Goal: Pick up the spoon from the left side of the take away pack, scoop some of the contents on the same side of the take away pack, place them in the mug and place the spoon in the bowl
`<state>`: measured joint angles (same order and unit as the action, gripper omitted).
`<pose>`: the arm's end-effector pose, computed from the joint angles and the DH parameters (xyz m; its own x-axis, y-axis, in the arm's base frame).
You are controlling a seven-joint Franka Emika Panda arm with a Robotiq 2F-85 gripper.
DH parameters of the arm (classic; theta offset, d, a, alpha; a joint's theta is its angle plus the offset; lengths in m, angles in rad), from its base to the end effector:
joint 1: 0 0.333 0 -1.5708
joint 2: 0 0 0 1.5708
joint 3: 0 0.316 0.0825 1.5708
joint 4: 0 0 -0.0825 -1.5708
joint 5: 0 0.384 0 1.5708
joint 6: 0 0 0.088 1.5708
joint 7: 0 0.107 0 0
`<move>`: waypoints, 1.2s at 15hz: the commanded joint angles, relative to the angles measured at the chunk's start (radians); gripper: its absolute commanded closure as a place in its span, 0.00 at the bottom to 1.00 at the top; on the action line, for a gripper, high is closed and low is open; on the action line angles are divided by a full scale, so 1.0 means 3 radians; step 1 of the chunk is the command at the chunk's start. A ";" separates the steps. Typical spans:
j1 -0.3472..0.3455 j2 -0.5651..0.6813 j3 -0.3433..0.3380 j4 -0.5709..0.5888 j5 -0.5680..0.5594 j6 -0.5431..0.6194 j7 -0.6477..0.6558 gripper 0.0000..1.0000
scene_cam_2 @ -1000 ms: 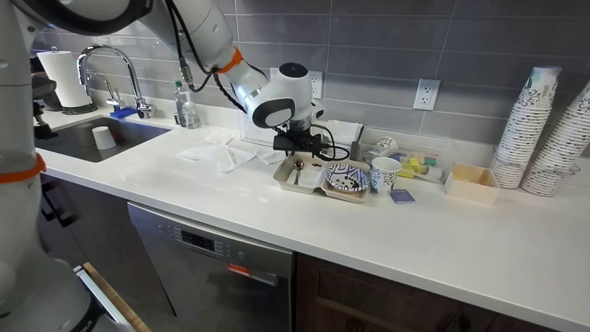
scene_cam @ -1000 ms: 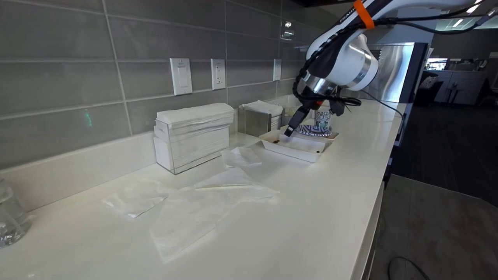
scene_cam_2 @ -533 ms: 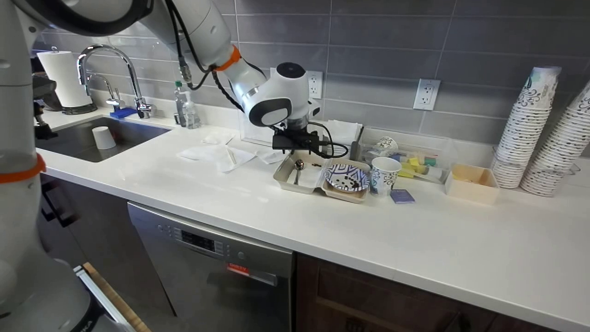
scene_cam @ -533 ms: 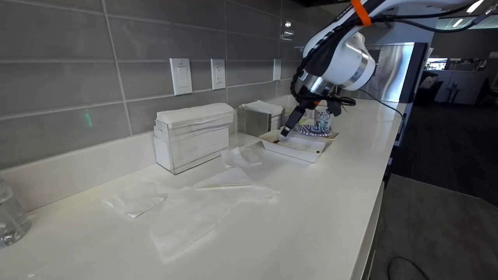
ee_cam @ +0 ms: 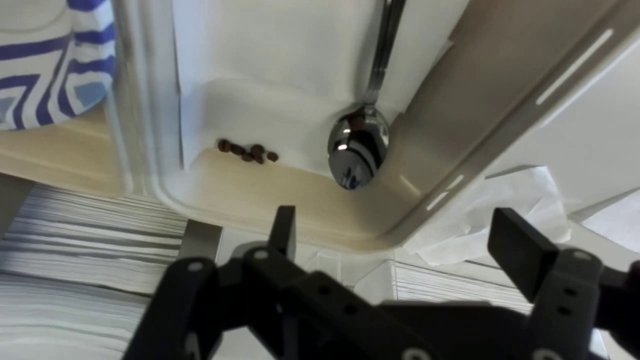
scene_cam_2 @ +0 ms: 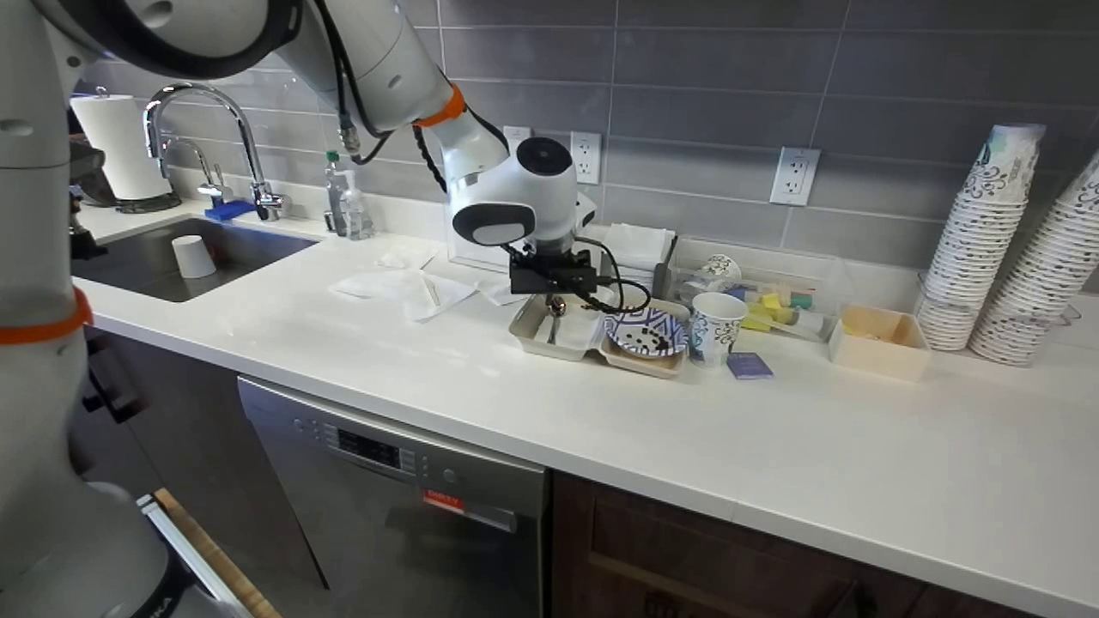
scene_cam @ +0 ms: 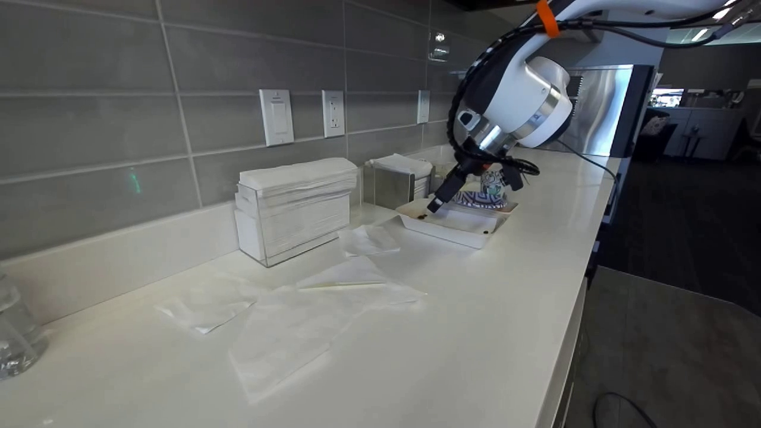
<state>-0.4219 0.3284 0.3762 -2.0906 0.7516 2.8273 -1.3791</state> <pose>0.6061 -0.0709 0.3089 0.6631 0.4886 0.5671 0.5599 -0.8266 0.0575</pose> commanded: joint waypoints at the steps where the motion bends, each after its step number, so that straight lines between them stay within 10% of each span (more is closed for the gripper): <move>1: -0.0173 0.0001 0.0125 -0.0065 0.0306 0.0058 -0.0331 0.26; 5: -0.0208 -0.0030 0.0079 -0.0146 0.0281 0.0016 -0.0331 0.56; 18: -0.0273 0.0154 0.0127 -0.0173 0.0387 0.0060 -0.0436 0.61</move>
<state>-0.4884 0.3593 0.3979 -2.1358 0.8340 2.8273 -1.4710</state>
